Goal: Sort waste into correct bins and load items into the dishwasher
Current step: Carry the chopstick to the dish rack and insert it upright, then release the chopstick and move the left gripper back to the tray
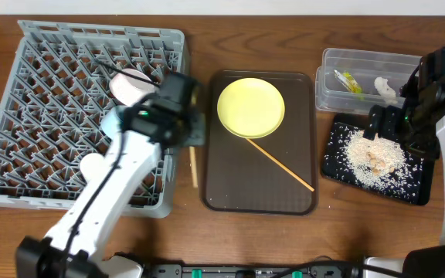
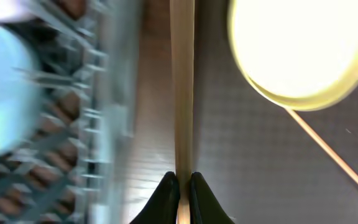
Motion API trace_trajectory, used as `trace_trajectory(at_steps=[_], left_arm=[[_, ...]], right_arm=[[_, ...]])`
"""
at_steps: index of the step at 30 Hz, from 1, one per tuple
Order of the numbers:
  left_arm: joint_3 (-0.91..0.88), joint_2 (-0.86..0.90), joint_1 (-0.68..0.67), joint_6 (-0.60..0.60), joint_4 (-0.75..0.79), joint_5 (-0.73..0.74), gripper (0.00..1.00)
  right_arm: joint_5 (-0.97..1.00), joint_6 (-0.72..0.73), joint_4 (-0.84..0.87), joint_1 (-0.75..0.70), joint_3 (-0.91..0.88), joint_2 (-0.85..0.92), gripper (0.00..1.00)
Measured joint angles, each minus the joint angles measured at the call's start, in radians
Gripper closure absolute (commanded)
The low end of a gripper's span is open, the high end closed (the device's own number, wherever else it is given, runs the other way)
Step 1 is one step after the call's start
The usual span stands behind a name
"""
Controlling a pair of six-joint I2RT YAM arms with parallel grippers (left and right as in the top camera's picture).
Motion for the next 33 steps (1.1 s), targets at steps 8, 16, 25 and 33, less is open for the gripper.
trace_trajectory(at_steps=[8,16,25,33], left_arm=[[0.000,-0.018,0.148,0.169,-0.014,-0.026,0.92],[0.000,-0.013,0.155,0.283,-0.002,-0.037,0.92],[0.000,0.108,0.155,0.315,0.043,-0.090,0.68],[0.000,0.123,0.155,0.314,0.051,-0.101,0.54]], right_arm=[[0.000,0.000,0.000,0.000,0.000,0.000,0.01],[0.000,0.000,0.000,0.000,0.000,0.000,0.01],[0.000,0.000,0.000,0.000,0.000,0.000,0.01],[0.000,0.000,0.000,0.000,0.000,0.000,0.01]])
